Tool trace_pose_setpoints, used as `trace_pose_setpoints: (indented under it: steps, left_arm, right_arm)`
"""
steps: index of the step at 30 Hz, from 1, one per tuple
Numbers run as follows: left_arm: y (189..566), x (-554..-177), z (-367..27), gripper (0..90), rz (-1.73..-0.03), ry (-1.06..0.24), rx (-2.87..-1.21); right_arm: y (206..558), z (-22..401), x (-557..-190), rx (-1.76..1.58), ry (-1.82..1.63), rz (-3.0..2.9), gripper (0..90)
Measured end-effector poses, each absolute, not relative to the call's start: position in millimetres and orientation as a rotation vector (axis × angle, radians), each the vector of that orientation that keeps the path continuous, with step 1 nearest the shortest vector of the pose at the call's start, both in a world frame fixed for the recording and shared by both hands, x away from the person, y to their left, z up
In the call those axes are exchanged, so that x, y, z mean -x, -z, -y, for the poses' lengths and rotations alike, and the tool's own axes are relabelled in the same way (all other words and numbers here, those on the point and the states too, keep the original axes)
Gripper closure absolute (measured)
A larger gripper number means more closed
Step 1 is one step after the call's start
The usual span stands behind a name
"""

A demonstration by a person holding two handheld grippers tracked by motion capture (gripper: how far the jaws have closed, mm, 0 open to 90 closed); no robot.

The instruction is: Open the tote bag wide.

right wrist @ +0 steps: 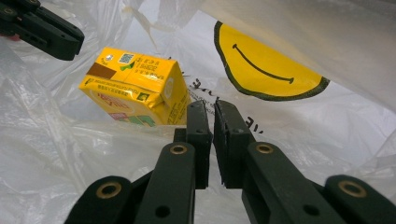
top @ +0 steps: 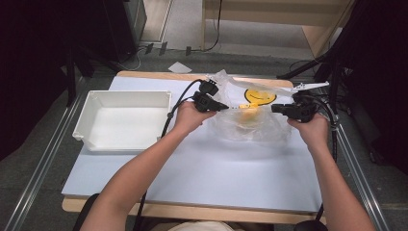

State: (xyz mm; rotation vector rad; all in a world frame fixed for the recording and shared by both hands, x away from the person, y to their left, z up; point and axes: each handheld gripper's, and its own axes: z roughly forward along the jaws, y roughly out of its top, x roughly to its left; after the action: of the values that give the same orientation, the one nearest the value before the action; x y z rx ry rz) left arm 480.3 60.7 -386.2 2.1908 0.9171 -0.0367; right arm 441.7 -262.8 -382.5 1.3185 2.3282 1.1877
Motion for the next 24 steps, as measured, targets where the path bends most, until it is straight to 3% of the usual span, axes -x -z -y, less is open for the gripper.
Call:
trace_pose_setpoints:
  steps: [24]
  left_arm:
    - [413.3, -484.7, -64.0, 82.2, -0.932, 0.025, -2.170]
  right_arm:
    - [418.0, 256.6, -443.3, -1.377, -1.175, -2.305, 86.0]
